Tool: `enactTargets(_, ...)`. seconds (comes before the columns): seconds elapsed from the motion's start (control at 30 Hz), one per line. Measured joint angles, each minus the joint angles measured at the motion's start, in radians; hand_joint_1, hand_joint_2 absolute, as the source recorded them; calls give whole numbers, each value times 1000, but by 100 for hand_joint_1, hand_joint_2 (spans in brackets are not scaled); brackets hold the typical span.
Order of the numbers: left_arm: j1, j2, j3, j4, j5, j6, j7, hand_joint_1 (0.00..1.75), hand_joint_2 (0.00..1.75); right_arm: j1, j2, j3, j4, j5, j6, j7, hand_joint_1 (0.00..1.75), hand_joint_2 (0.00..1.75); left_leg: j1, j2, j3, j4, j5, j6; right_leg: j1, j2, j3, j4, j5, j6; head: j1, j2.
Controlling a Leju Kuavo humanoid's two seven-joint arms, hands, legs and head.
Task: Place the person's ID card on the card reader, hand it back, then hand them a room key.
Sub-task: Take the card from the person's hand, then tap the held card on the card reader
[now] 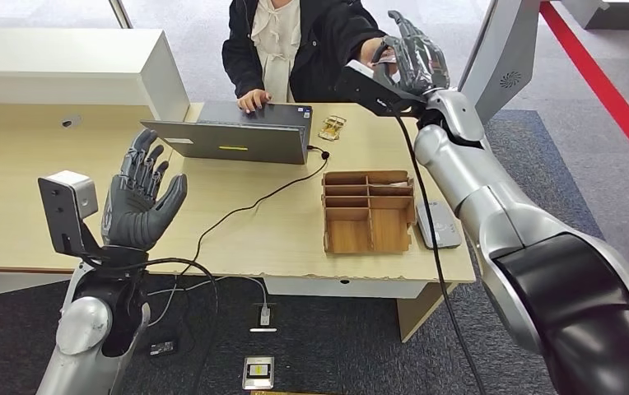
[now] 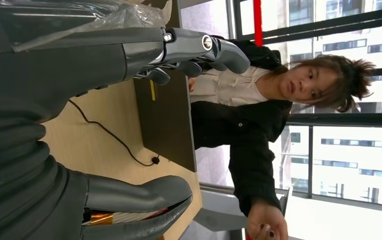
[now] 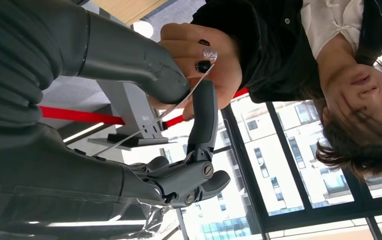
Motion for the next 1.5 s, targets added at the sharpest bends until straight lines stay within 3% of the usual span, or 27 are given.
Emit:
enactTargets(0.67,7,5,0,3,3,42,4,0,175,3,-32,-28,0,-40,-10,-28,175,175,0,0,0,0,0,0,0,0,0,0,0,0,0,0)
enactTargets(0.9,34,14,1,-24,-8,90,41,0,175,50,-90,-28,-1,-5,29,10,175,175,0,0,0,0,0,0,0,0,0,0,0,0,0,0)
enactTargets(1.13,58,15,18,-65,-36,106,62,0,175,120,-169,-34,-17,-28,27,28,175,175,-1,0,0,0,0,0,0,0,0,0,0,0,0,0)
enactTargets(1.5,98,19,26,-126,-61,144,102,0,175,234,-246,-62,-66,-57,6,92,175,175,0,0,0,0,0,0,-1,0,1,0,0,0,0,0)
